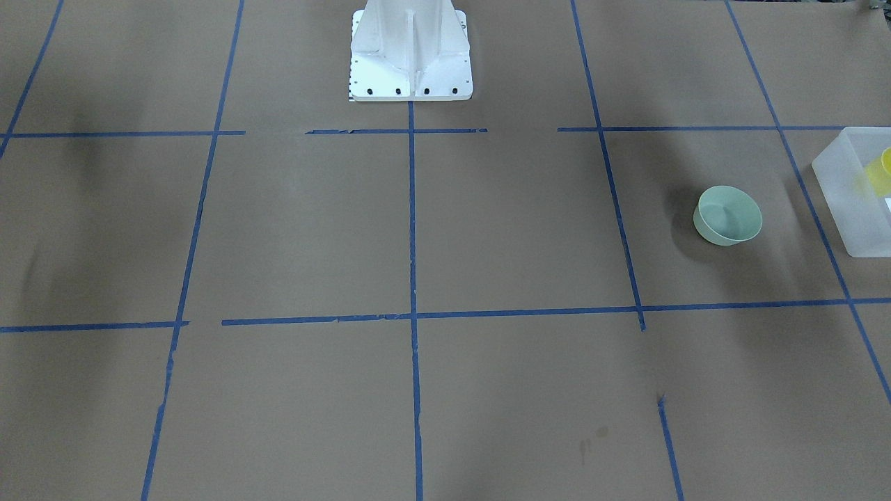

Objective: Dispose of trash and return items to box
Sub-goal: 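Lower cup into clear bin with left gripper while right carries cloth, then drop cloth into pink bin with right gripper while left reaches bowl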

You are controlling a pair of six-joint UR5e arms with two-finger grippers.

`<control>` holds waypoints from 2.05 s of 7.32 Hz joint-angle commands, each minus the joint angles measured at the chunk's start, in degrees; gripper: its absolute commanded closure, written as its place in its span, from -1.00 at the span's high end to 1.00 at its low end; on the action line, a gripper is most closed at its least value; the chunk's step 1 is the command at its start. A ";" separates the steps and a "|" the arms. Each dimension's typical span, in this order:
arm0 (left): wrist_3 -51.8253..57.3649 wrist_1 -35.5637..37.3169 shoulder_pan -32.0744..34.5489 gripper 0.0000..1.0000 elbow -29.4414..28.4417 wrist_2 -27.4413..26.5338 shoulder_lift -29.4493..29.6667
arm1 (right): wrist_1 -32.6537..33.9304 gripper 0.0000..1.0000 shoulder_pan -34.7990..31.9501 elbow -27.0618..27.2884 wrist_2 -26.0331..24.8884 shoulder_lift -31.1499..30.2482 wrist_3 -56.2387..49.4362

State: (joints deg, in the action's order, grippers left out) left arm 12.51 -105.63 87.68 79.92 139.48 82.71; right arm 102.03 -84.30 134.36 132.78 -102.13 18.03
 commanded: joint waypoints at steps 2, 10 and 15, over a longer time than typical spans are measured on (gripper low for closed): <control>-3.63 -7.48 -2.25 0.34 -3.80 -0.17 0.08 | 1.60 -1.00 -2.45 0.02 0.11 0.00 -3.26; -9.48 0.58 -1.64 1.00 16.55 -0.52 3.32 | 6.33 -1.00 -8.76 -2.25 -0.24 -0.09 -15.98; -42.40 -24.20 -15.13 1.00 16.34 -7.34 0.61 | 5.91 -1.00 -15.80 -12.17 -3.66 0.44 -32.16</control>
State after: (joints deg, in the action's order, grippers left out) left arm -20.22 -121.26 77.80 97.25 135.69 83.86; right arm 108.27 -99.00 124.35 130.33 -101.77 -11.22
